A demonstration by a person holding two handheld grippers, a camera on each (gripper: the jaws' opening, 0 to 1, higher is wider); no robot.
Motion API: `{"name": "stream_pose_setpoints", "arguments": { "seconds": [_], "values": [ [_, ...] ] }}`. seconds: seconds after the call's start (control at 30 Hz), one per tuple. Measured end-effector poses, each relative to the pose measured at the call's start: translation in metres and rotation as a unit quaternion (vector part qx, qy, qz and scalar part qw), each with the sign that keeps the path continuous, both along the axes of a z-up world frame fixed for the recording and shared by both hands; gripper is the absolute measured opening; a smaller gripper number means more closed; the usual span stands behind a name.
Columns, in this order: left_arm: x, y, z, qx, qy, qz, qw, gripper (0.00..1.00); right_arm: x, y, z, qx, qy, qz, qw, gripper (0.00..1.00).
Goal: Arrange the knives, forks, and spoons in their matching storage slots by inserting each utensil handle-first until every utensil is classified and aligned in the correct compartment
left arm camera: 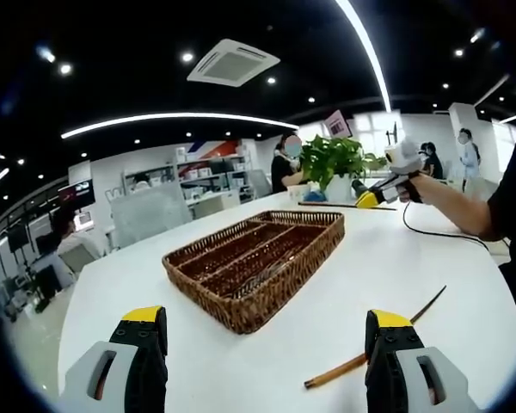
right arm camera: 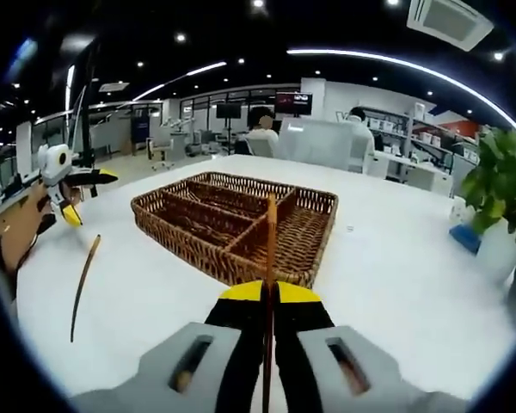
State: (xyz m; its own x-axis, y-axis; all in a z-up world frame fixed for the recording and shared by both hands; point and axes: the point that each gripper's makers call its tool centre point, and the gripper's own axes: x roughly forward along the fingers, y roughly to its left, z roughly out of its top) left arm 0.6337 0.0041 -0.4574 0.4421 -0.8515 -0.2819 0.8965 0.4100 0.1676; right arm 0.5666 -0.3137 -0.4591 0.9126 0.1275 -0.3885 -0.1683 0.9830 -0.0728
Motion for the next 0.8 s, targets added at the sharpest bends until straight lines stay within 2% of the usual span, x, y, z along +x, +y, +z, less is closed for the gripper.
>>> {"name": "stream_pose_setpoints", "arguments": {
  "seconds": [0.33, 0.43, 0.8],
  "values": [
    [0.000, 0.000, 0.000, -0.001, 0.001, 0.001, 1.0000, 1.00, 0.016, -0.018, 0.003, 0.008, 0.005, -0.014, 0.9998, 0.00],
    [0.001, 0.001, 0.001, -0.002, 0.001, 0.001, 1.0000, 1.00, 0.022, -0.018, 0.008, 0.016, 0.005, -0.015, 0.9997, 0.00],
    [-0.002, 0.000, 0.002, -0.002, -0.001, 0.000, 1.0000, 1.00, 0.046, -0.014, 0.014, 0.010, 0.010, -0.020, 0.9997, 0.00]
  ]
}}
